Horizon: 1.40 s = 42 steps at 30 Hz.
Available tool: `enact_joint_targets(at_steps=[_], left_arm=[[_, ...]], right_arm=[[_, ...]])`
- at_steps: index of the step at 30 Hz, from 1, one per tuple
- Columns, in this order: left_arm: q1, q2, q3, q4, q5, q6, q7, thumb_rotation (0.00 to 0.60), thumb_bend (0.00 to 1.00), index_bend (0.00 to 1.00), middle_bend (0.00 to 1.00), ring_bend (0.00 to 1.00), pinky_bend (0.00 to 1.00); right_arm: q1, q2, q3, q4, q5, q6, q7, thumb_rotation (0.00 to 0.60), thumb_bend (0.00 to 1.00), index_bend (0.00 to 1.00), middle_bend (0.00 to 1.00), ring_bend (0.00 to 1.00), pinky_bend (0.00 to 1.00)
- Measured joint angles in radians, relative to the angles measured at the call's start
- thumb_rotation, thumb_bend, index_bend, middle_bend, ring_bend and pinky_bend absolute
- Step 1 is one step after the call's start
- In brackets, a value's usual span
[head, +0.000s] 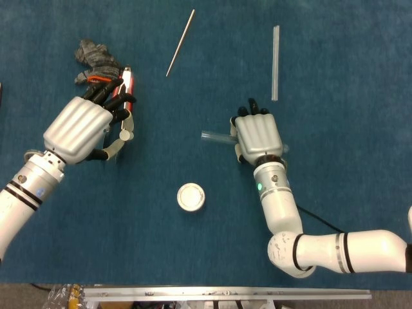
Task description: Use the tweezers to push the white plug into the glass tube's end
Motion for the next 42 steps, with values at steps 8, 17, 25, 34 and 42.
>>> enact_joint_targets(at_steps=[8,17,25,34,42], left_arm=[[0.006,0.005,0.004,-0.012,0.003,0.005,0.004,0.600,0.36,0.48,0.21,0.03,0.08],[0.009,0.010,0.008,-0.017,0.010,0.008,-0.003,0.600,0.36,0.48,0.21,0.03,0.08],[0.011,0.011,0.012,-0.014,0.021,0.012,-0.017,0.600,0.36,0.48,0.21,0.03,0.08],[0.011,0.013,0.014,-0.012,0.027,0.011,-0.029,0.600,0.36,0.48,0.21,0.03,0.08],[0.011,0.018,0.015,-0.009,0.028,0.009,-0.033,0.600,0.36,0.48,0.21,0.03,0.08]], right_arm=[[-0.004,0.008,-0.038,-0.022,-0.045,0.002,0.000,0.600,0.36,0.45,0.22,0.04,0.22],[-0.016,0.009,-0.064,-0.033,-0.076,0.036,-0.017,0.600,0.37,0.45,0.22,0.04,0.22],[-0.034,-0.003,-0.091,-0.034,-0.097,0.058,-0.027,0.600,0.36,0.45,0.22,0.04,0.22],[-0.050,-0.027,-0.096,0.006,-0.116,0.052,-0.021,0.600,0.35,0.45,0.22,0.04,0.22],[-0.060,-0.050,-0.096,0.045,-0.146,0.037,-0.012,0.600,0.26,0.45,0.22,0.04,0.22]])
